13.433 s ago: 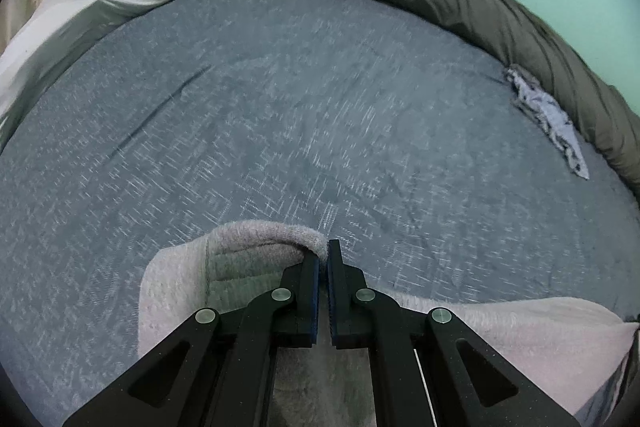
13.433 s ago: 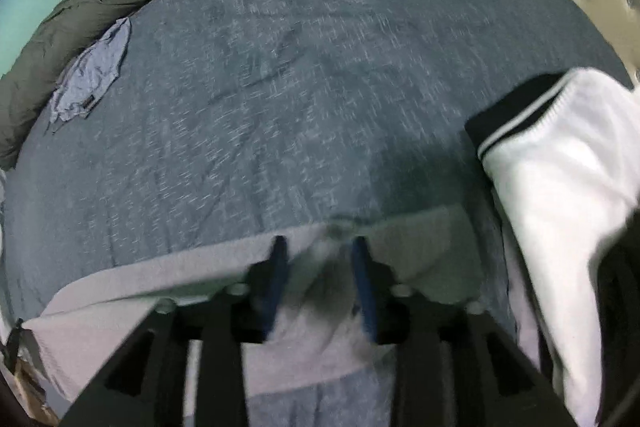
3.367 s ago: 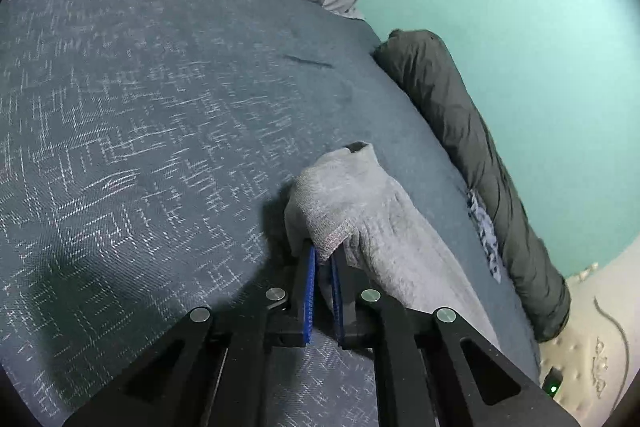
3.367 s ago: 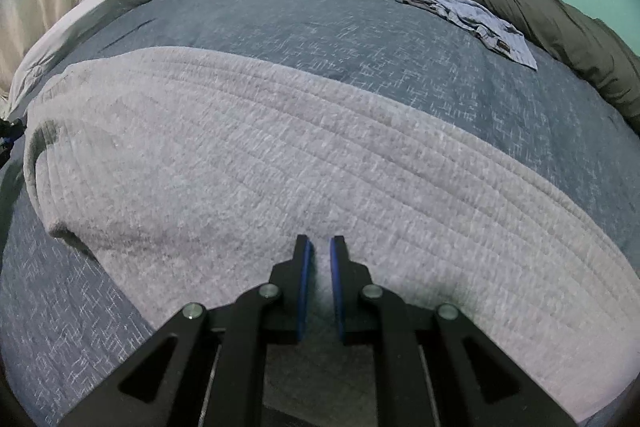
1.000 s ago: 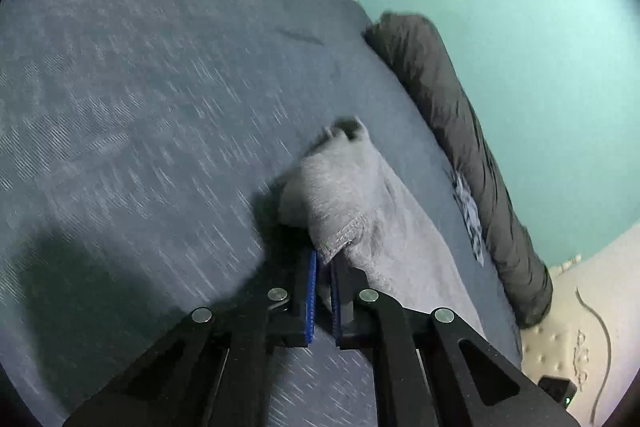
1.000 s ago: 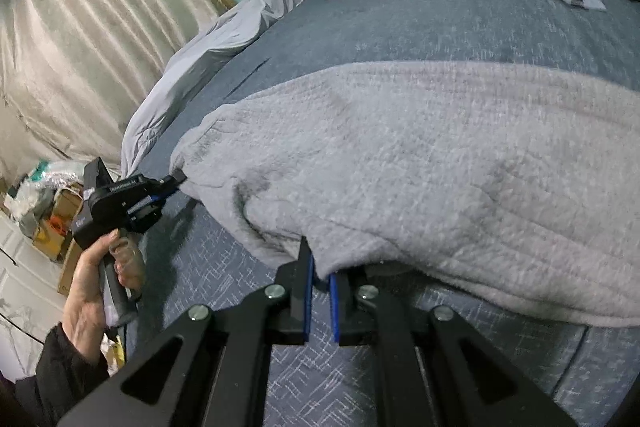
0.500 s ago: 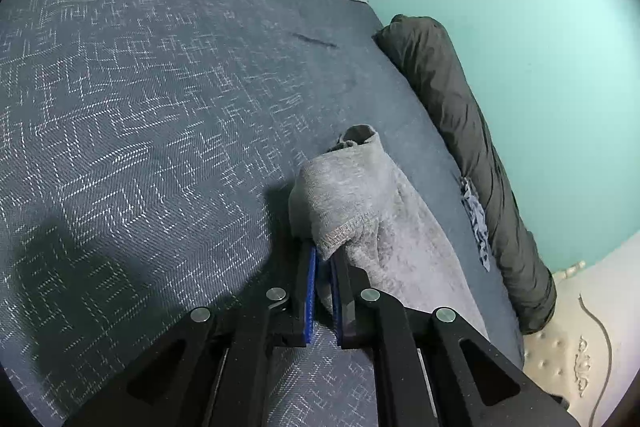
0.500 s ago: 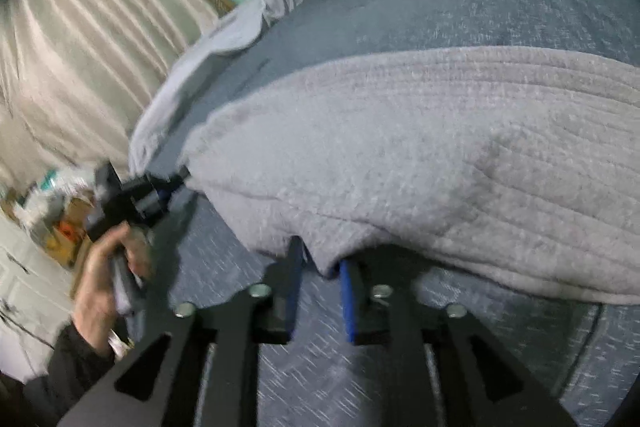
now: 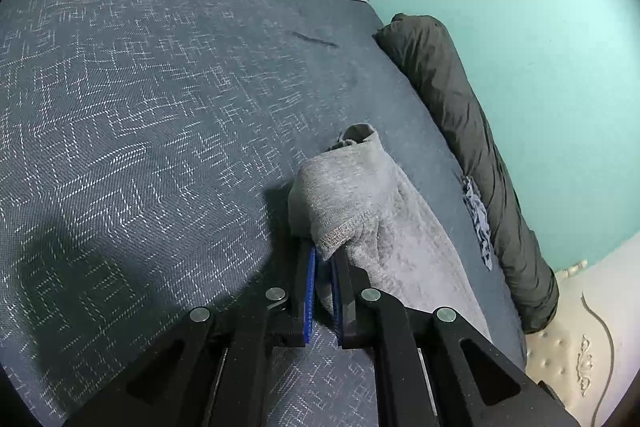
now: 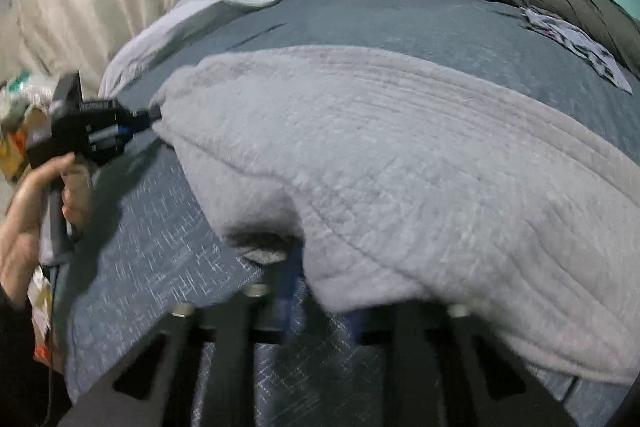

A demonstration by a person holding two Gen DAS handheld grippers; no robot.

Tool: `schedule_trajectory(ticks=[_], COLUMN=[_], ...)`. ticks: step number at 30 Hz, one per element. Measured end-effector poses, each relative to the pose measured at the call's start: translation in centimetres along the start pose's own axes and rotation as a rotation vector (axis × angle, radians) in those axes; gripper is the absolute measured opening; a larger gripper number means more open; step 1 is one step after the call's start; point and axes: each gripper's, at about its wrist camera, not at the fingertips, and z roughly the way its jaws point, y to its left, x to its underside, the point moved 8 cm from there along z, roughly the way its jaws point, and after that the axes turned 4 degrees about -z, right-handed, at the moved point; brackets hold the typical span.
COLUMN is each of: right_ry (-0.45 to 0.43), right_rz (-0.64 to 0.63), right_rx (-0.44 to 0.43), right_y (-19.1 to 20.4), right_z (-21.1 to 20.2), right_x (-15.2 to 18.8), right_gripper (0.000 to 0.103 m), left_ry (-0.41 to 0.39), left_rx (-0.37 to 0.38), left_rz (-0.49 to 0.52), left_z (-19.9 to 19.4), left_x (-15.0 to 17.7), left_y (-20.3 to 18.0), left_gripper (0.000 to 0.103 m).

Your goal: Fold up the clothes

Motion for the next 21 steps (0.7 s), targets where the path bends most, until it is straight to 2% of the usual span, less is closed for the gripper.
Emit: schedule_trajectory(ticks=[6, 9, 16, 21], right_ry=[0.096, 0.151, 0.181, 0.197], right_rz=[-0.051, -0.051, -0.001, 0.016], right_rx=[-0.130, -0.165, -0.165, -0.147], right_y=[1.2, 0.6, 0.6, -0.4], right_z=[-2.6, -2.9, -1.7, -3.6], right_x=[2.4, 3.6, 5.2, 5.8], right_gripper=[0.005, 0.004, 0.005, 0.006], left_ry=[0.007, 0.011, 0.007, 0.008], left_rx=[-0.001, -0.002, -0.013, -0.010], left_rz=[0.010, 0.018, 0.006, -0.009], left_z=[0.1, 0.2, 0.5, 0.4], left_x=[0.2, 0.4, 0.2, 0.2], left_y=[-0.1, -0.2, -0.4, -0.1], left_gripper=[0.008, 0.008, 0.008, 0.008])
